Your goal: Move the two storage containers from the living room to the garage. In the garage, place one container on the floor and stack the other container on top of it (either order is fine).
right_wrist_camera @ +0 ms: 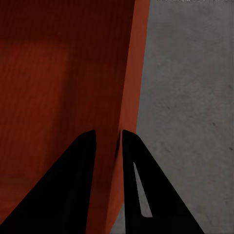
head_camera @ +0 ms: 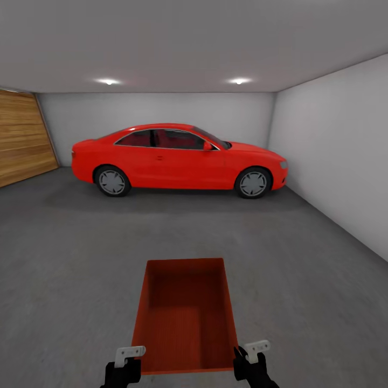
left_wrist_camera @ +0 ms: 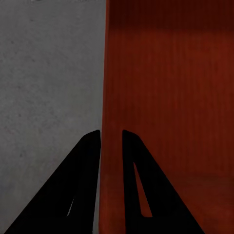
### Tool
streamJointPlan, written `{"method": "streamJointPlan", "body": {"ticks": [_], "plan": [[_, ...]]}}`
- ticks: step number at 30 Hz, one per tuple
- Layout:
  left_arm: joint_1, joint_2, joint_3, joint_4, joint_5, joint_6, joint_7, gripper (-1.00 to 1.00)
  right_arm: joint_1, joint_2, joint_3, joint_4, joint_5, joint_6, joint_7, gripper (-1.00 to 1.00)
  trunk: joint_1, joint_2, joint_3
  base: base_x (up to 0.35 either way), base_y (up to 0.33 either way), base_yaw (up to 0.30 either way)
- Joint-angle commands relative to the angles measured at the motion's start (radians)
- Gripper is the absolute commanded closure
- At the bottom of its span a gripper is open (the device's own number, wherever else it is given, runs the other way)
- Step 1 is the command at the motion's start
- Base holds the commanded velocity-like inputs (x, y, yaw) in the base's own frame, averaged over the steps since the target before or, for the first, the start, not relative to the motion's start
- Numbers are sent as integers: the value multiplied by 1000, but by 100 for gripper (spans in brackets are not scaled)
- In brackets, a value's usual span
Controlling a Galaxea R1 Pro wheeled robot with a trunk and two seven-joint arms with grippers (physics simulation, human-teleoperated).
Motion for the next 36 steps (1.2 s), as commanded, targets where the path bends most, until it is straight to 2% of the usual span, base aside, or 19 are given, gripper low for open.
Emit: {"method": "streamJointPlan", "body": {"ticks": [1, 36], "plan": [[-1, -27, -25, -1, 4, -2, 5, 100, 0, 1, 77, 3, -4, -3, 4, 100, 1, -2, -2, 325, 0, 0], [-1, -25, -25, -2, 4, -1, 5, 100, 0, 1, 79, 3, -4, -3, 4, 100, 1, -2, -2, 325, 0, 0]]}}
